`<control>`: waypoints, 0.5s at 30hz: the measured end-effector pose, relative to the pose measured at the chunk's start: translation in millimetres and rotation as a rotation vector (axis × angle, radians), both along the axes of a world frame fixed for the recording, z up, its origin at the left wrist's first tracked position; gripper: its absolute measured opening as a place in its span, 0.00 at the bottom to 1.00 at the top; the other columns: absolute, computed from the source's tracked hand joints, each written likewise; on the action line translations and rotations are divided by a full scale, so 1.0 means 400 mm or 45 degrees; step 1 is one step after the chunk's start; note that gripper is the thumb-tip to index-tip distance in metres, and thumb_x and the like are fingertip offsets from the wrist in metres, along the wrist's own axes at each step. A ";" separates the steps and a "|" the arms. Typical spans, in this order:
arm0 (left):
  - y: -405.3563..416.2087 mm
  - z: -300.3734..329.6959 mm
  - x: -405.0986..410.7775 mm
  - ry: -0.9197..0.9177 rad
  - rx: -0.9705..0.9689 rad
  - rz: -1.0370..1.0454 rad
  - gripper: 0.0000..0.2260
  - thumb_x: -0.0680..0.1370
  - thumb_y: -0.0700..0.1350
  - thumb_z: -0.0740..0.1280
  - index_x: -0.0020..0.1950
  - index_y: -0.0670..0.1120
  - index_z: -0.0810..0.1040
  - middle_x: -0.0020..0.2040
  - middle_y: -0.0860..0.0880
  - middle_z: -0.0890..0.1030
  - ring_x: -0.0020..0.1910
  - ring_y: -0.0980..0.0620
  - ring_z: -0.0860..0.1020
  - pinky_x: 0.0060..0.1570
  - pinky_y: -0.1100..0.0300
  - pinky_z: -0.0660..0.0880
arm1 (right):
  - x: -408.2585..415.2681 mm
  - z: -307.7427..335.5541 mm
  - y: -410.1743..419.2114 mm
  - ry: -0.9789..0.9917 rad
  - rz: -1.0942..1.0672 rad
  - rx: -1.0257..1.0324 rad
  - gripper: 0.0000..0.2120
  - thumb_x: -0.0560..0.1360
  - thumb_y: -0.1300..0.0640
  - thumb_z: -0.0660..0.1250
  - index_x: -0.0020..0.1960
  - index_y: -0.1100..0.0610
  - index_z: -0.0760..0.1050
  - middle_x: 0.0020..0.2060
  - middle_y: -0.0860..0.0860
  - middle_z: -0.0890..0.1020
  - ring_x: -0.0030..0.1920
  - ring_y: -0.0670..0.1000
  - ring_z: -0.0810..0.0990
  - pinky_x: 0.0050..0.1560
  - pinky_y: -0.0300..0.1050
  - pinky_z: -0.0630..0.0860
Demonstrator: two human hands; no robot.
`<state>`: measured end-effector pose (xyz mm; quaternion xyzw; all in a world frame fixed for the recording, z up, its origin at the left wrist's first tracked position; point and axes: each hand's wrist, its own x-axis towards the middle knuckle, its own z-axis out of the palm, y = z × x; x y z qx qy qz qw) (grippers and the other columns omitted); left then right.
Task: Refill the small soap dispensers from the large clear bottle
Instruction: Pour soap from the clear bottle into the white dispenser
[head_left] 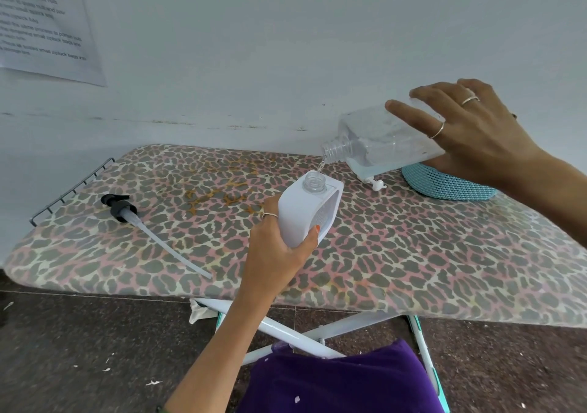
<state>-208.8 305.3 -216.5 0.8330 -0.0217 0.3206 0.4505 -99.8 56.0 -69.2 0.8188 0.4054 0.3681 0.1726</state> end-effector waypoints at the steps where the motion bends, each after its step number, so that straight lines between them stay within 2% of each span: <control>1: 0.000 0.000 -0.001 0.000 -0.003 -0.001 0.26 0.70 0.49 0.75 0.62 0.43 0.68 0.52 0.51 0.76 0.46 0.56 0.76 0.39 0.76 0.73 | 0.000 -0.001 0.000 0.001 0.002 0.000 0.48 0.60 0.57 0.81 0.73 0.55 0.59 0.60 0.67 0.73 0.57 0.68 0.75 0.54 0.67 0.70; 15: -0.002 0.005 -0.005 0.020 0.013 0.024 0.27 0.70 0.50 0.74 0.63 0.43 0.68 0.51 0.52 0.75 0.44 0.56 0.76 0.37 0.77 0.72 | 0.002 0.001 -0.001 0.004 0.008 -0.021 0.48 0.60 0.58 0.80 0.73 0.55 0.59 0.60 0.67 0.74 0.57 0.68 0.76 0.54 0.68 0.70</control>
